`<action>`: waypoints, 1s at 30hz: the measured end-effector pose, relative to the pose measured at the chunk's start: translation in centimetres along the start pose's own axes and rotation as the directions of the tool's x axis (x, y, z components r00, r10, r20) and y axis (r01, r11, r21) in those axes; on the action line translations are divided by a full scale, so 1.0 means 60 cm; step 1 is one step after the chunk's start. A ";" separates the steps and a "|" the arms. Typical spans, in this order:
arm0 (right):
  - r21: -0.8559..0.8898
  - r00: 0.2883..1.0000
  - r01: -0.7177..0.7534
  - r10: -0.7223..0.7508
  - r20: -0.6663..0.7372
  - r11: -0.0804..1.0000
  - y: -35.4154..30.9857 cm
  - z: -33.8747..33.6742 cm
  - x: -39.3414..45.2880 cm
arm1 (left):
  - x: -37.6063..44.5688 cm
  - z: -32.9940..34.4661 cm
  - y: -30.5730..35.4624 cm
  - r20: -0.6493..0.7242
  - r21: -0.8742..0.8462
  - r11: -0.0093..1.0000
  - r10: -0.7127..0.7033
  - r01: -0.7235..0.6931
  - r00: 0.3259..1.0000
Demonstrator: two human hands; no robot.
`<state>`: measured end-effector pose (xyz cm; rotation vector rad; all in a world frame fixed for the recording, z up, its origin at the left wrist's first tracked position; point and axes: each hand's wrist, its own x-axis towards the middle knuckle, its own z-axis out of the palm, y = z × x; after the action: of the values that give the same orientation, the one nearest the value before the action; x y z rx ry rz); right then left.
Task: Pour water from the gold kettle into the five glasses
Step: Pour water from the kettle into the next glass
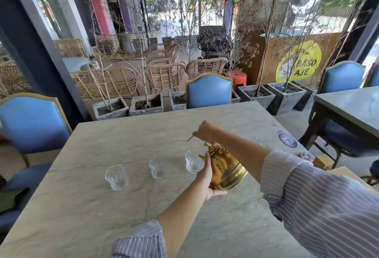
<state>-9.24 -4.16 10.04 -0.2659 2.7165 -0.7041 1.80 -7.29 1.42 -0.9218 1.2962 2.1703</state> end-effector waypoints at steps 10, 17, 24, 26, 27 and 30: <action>-0.051 0.999 -0.006 0.004 -0.040 0.999 -0.005 -0.009 -0.002 | -0.007 0.001 0.004 0.024 0.023 1.000 0.009 -0.010 1.000; -0.052 0.999 0.000 -0.002 -0.047 0.999 -0.005 -0.010 -0.003 | -0.014 0.003 0.005 0.032 0.030 1.000 0.006 -0.007 0.999; -0.042 0.999 -0.002 0.001 -0.040 0.999 -0.003 -0.012 -0.001 | -0.007 0.003 0.005 0.029 0.039 0.999 0.011 -0.012 1.000; -0.047 0.999 -0.004 0.002 -0.047 0.999 -0.001 -0.011 0.000 | -0.001 0.002 0.004 0.024 0.041 0.999 0.013 -0.014 1.000; -0.047 0.999 -0.007 0.005 -0.047 0.999 0.000 -0.011 0.002 | 0.002 0.001 0.004 0.020 0.041 0.999 0.014 -0.015 1.000; -0.036 0.999 -0.021 0.019 -0.041 0.999 0.000 -0.009 0.002 | 0.010 0.000 0.002 0.019 0.037 0.999 0.010 -0.010 1.000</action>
<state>-9.54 -3.92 10.46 -0.2350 2.7688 -0.6618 1.36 -7.33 1.04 -0.8805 1.3310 2.1496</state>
